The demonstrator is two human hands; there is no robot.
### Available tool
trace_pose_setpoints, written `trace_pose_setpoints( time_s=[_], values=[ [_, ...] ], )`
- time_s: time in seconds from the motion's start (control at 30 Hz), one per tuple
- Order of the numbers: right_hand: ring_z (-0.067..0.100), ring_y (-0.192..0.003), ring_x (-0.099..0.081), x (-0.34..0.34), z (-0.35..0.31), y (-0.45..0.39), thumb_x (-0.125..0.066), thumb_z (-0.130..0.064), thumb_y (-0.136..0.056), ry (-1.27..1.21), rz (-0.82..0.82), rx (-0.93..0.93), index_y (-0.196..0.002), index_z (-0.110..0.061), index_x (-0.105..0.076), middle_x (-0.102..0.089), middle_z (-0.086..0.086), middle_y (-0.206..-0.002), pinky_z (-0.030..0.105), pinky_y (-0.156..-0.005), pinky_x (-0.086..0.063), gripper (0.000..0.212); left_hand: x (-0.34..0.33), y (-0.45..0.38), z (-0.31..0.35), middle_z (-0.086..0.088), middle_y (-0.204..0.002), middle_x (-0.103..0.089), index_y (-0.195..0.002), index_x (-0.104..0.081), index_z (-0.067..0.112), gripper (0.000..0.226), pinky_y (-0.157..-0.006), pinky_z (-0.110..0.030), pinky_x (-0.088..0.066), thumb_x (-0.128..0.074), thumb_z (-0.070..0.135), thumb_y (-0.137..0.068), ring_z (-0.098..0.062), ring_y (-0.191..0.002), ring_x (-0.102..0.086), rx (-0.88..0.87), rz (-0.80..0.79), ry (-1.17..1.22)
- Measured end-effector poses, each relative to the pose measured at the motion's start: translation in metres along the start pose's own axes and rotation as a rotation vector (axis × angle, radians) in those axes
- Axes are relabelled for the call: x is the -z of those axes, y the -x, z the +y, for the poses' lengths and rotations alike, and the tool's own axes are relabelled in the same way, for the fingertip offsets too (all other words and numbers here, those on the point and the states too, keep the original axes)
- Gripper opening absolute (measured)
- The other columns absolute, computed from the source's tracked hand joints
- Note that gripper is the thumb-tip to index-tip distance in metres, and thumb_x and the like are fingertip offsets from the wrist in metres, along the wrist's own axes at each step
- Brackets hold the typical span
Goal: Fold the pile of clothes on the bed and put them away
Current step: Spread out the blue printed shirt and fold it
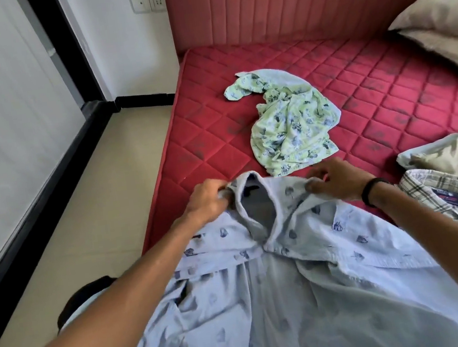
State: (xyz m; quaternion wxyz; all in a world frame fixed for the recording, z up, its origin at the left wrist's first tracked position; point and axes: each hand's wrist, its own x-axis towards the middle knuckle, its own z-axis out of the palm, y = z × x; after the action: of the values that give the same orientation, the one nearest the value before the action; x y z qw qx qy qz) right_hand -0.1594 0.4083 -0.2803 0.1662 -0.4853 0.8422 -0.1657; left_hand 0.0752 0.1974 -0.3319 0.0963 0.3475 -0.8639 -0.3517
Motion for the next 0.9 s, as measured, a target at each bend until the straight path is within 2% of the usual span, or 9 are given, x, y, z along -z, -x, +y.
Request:
trace_pose_setpoints(
  time_s=[0.1, 0.23, 0.37, 0.47, 0.57, 0.67, 0.73, 0.8, 0.9],
  values=[
    [0.011, -0.071, -0.062, 0.047, -0.018, 0.008, -0.069, -0.027, -0.099, -0.115, 0.155, 0.041, -0.091, -0.027, -0.066, -0.067, -0.007, -0.083, 0.023, -0.058, -0.044, 0.008, 0.056, -0.003, 0.025, 0.006, -0.102, -0.076, -0.110, -0.079, 0.020, 0.017, -0.069, -0.016, -0.042, -0.071, 0.026, -0.096, -0.008, -0.092, -0.068, -0.103, 0.216, 0.093],
    [0.013, -0.062, -0.055, 0.130, -0.049, 0.017, -0.070, -0.028, -0.097, -0.264, 0.534, 0.071, -0.088, -0.020, -0.066, -0.065, -0.005, -0.073, 0.015, -0.048, -0.040, 0.013, 0.175, 0.006, 0.093, 0.010, -0.081, -0.074, -0.090, -0.082, 0.017, 0.026, -0.061, -0.012, -0.042, -0.078, 0.043, -0.088, 0.004, -0.064, -0.062, -0.372, 0.209, -0.053],
    [0.022, -0.077, -0.062, 0.229, -0.104, 0.040, -0.066, -0.033, -0.095, -0.208, 0.890, 0.159, -0.096, -0.026, -0.064, -0.070, -0.001, -0.082, 0.032, -0.070, -0.047, 0.008, 0.299, 0.029, 0.174, 0.003, -0.052, -0.043, -0.060, -0.060, -0.001, 0.073, -0.047, -0.026, -0.024, -0.075, 0.068, -0.073, -0.006, -0.046, -0.032, -0.548, 0.372, -0.209],
    [0.037, -0.082, -0.062, 0.293, -0.149, 0.063, -0.060, -0.050, -0.099, -0.031, 1.054, 0.213, -0.100, -0.024, -0.059, -0.070, 0.009, -0.084, 0.042, -0.071, -0.048, 0.026, 0.372, 0.049, 0.227, -0.001, -0.058, -0.054, -0.069, -0.065, 0.006, 0.060, -0.054, -0.032, -0.030, -0.077, 0.063, -0.081, -0.010, -0.055, -0.040, -0.657, 0.546, -0.211],
    [0.035, -0.073, -0.061, 0.340, -0.186, 0.086, -0.059, -0.049, -0.100, -0.036, 1.101, 0.246, -0.082, -0.016, -0.058, -0.065, 0.008, -0.072, 0.040, -0.063, -0.045, 0.037, 0.415, 0.065, 0.266, 0.001, -0.061, -0.060, -0.072, -0.068, 0.014, 0.046, -0.059, -0.036, -0.038, -0.069, 0.056, -0.092, -0.008, -0.060, -0.048, -0.778, 0.728, -0.179],
    [0.025, -0.071, -0.067, 0.373, -0.209, 0.105, -0.060, -0.037, -0.103, -0.513, 1.142, 0.344, -0.073, -0.014, -0.067, -0.071, 0.004, -0.071, 0.037, -0.070, -0.055, 0.039, 0.440, 0.080, 0.300, 0.004, -0.049, -0.042, -0.057, -0.049, 0.019, 0.048, -0.057, -0.036, -0.032, -0.058, 0.049, -0.094, -0.008, -0.054, -0.039, -0.821, 0.964, -0.068],
    [0.028, -0.078, -0.075, 0.386, -0.222, 0.121, -0.064, -0.044, -0.100, -0.811, 1.206, 0.451, -0.078, -0.013, -0.071, -0.076, 0.006, -0.076, 0.051, -0.084, -0.061, 0.039, 0.453, 0.089, 0.318, 0.005, -0.051, -0.043, -0.060, -0.049, 0.015, 0.048, -0.060, -0.038, -0.036, -0.054, 0.049, -0.093, -0.012, -0.055, -0.043, -0.826, 1.064, 0.069],
    [0.026, -0.081, -0.076, 0.382, -0.242, 0.138, -0.077, -0.071, -0.078, -0.749, 1.126, 0.546, -0.089, -0.017, -0.071, -0.077, 0.005, -0.084, 0.050, -0.081, -0.062, 0.055, 0.462, 0.098, 0.333, 0.001, -0.063, -0.060, -0.072, -0.062, 0.012, 0.049, -0.065, -0.041, -0.048, -0.052, 0.055, -0.093, -0.021, -0.067, -0.062, -0.818, 1.089, 0.045],
    [0.010, -0.098, -0.074, 0.341, -0.283, 0.156, -0.089, -0.075, -0.051, -0.403, 0.775, 0.639, -0.135, -0.038, -0.053, -0.070, -0.006, -0.116, 0.034, -0.082, -0.062, 0.100, 0.462, 0.118, 0.355, 0.003, -0.087, -0.077, -0.085, -0.076, 0.021, 0.044, -0.072, -0.037, -0.054, -0.053, 0.059, -0.091, -0.022, -0.087, -0.072, -0.909, 1.077, -0.267]
  ],
)
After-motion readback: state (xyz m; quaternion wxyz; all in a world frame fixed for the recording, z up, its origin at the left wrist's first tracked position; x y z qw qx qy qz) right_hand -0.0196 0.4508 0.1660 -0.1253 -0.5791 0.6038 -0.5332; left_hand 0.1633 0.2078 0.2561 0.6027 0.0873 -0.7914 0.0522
